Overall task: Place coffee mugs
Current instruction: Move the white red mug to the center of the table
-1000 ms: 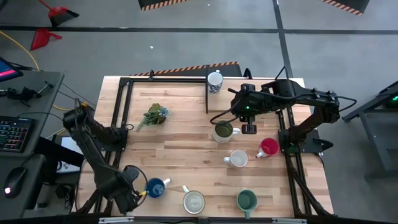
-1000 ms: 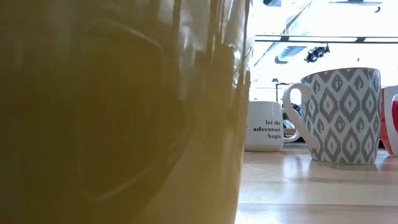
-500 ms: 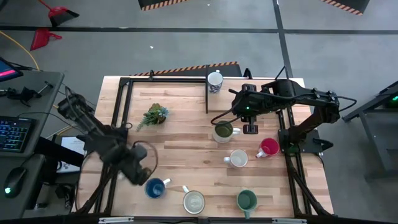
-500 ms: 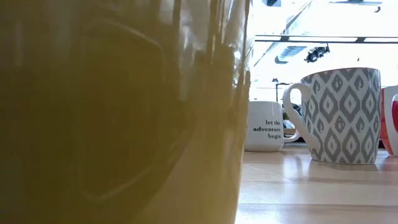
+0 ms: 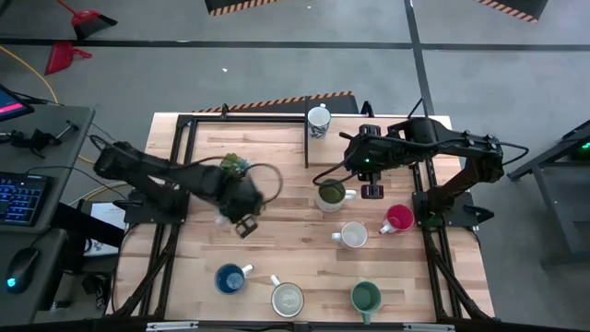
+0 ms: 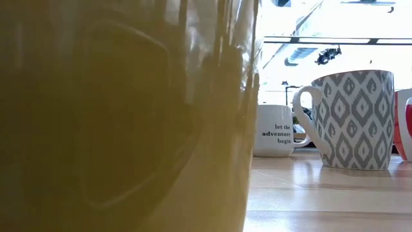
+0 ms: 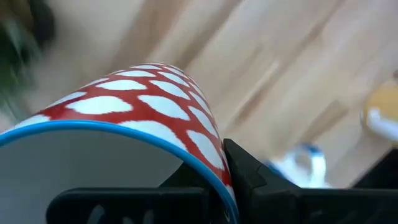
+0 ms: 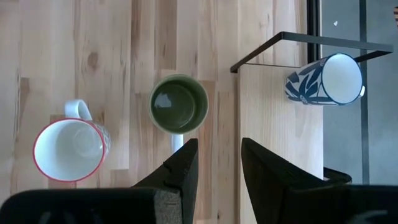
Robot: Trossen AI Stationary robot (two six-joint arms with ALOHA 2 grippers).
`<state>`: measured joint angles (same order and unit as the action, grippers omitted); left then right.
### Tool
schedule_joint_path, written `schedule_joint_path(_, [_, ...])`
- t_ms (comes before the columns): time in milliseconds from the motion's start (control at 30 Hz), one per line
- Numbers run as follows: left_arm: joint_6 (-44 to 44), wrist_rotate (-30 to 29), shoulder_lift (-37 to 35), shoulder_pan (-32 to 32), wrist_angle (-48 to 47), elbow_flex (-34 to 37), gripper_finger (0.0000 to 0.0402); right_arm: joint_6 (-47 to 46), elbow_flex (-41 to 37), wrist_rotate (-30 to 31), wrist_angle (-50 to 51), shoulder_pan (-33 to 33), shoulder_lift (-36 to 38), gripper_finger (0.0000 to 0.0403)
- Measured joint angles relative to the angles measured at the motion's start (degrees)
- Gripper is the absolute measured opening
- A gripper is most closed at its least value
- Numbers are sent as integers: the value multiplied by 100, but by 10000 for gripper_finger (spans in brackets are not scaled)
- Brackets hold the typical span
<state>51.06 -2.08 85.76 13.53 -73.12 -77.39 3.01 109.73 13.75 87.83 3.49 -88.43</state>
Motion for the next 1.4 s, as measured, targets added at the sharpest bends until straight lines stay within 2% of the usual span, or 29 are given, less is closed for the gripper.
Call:
schedule_joint_path(333, [-2150, -117, 1898, -608, -51, -1977, 7, -15, 0, 1, 139, 0, 1, 103])
schedule_joint_path(667, [-2962, 2, 3377, -647, -153, -3337, 7, 2, 0, 341, 181, -1, -1, 103])
schedule_joint_path(933, [-3181, 191, 4037, -552, -144, -3886, 7, 2, 0, 372, 173, -2, 1, 103])
schedule_joint_path(1400, [-3343, 215, 4377, -550, 193, -3956, 7, -16, 0, 370, 137, -2, -1, 103])
